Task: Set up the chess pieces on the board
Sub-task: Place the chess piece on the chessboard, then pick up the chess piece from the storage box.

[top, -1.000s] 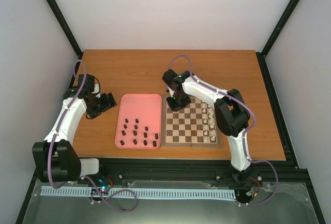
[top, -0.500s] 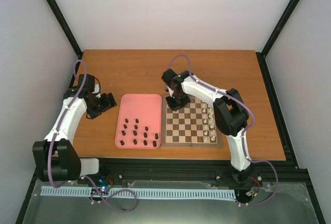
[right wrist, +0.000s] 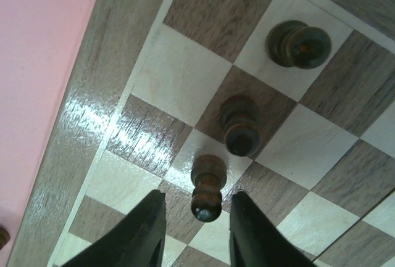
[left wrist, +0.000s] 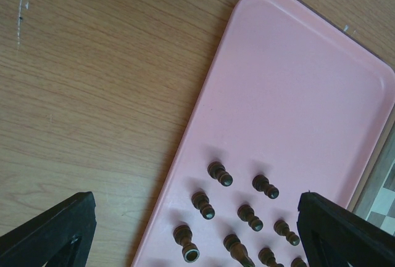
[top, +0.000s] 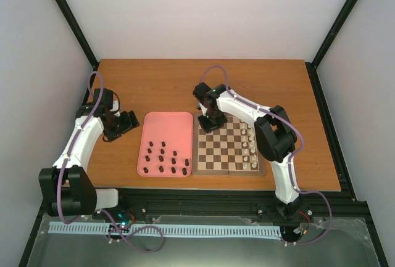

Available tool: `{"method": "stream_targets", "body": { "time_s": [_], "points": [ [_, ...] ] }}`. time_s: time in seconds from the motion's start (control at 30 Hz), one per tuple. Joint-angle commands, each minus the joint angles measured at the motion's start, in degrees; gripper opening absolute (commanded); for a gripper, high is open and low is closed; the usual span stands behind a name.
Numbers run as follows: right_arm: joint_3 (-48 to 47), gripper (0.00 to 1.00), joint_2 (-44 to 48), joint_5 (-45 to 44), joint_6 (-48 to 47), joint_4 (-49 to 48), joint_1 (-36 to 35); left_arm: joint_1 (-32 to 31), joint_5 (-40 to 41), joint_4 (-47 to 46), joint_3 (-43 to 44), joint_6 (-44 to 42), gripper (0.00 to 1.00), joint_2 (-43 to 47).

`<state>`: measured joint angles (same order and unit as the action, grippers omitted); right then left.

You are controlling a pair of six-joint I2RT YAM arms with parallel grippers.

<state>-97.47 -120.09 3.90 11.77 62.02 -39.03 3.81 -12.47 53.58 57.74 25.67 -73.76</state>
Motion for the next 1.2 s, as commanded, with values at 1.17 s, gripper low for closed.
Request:
{"method": "stream_targets", "body": {
  "time_s": [1.17],
  "points": [
    [-20.9,0.5,-13.51,9.22,-2.35,6.19,-17.64,0.22,-2.53,-1.01,0.19,0.09,1.0,0.99]
  ]
}}
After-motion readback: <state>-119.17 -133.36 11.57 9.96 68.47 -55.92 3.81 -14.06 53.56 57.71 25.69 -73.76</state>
